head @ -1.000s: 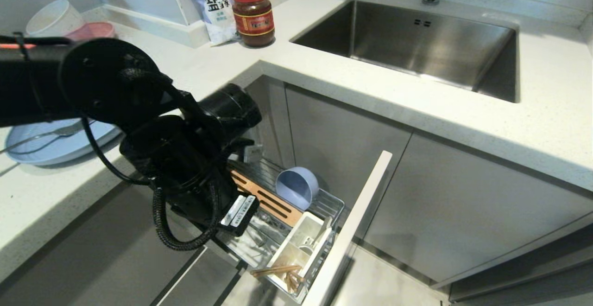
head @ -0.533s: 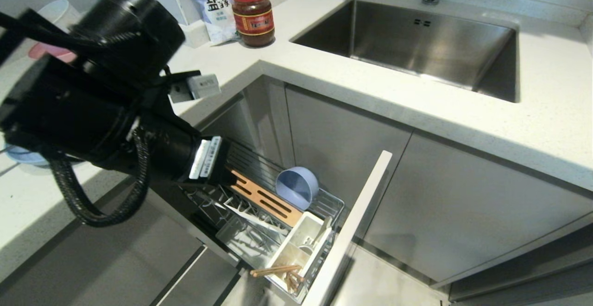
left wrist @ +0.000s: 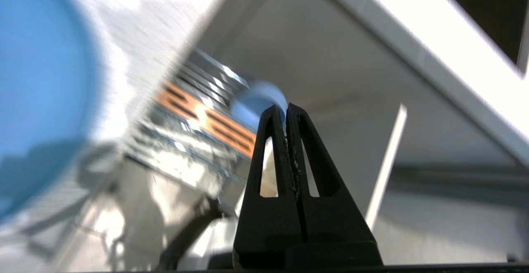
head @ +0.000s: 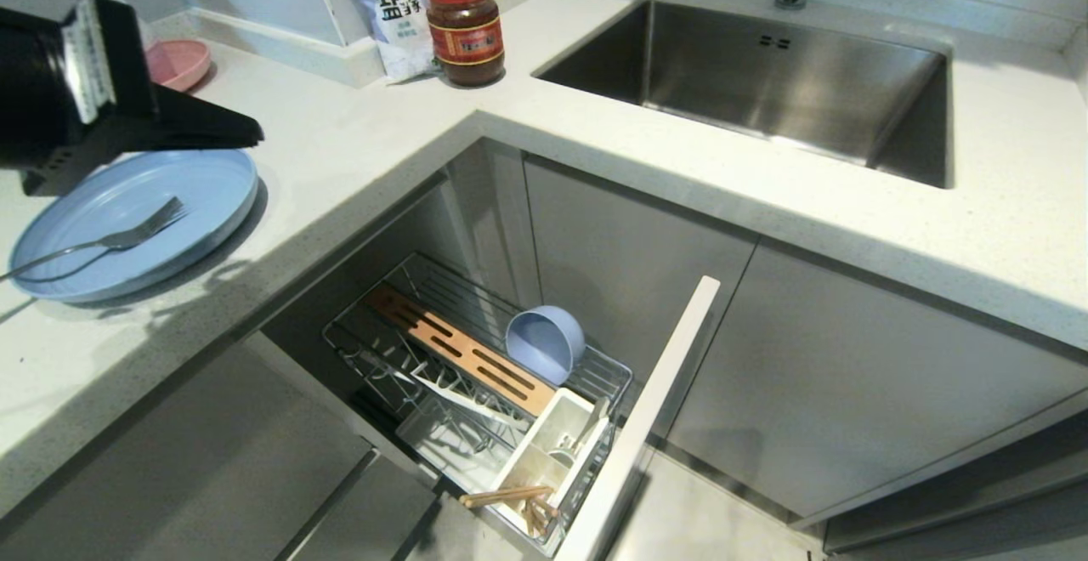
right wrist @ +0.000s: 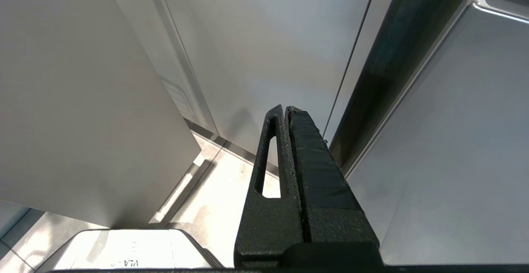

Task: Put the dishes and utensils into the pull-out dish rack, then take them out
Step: Pick up the fork and place it in the cupboard

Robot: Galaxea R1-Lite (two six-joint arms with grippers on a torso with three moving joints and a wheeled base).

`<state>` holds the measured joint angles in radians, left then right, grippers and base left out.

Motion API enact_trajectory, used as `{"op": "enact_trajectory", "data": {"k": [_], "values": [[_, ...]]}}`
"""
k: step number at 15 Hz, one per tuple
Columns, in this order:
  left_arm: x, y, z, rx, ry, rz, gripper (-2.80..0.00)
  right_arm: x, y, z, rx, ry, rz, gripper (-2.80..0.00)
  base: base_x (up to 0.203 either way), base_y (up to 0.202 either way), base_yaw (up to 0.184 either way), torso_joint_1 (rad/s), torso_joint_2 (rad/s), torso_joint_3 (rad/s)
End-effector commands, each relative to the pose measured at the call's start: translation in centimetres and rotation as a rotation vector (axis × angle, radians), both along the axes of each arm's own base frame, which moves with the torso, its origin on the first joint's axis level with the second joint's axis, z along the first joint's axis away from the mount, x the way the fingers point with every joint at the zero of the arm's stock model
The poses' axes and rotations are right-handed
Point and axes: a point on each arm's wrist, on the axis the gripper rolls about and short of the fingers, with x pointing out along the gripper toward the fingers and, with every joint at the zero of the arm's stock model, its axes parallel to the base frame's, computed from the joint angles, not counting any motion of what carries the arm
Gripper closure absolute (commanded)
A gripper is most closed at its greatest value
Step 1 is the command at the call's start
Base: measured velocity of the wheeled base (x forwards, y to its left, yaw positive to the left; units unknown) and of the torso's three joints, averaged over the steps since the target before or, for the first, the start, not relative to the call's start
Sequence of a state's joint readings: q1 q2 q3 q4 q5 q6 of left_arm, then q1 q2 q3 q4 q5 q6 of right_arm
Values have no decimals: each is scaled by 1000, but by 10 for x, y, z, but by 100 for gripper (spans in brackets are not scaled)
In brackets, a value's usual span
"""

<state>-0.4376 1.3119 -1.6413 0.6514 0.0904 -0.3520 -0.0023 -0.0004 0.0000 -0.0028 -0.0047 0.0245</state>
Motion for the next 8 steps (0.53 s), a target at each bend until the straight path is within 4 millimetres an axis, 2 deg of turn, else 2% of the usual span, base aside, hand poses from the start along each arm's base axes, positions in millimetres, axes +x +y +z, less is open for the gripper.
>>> {"op": "enact_trajectory", "data": {"k": [1, 5, 8], "values": [[-22, 25, 14, -32, -95, 94, 0, 0, 0, 0, 0, -3, -1, 0, 0, 0, 0, 0, 0, 0], [-48, 59, 25, 20, -206, 199, 0, 0, 0, 0, 0, -3, 1, 0, 0, 0, 0, 0, 0, 0], [-66, 75, 27, 116, -257, 292, 0, 0, 0, 0, 0, -3, -1, 0, 0, 0, 0, 0, 0, 0]]}}
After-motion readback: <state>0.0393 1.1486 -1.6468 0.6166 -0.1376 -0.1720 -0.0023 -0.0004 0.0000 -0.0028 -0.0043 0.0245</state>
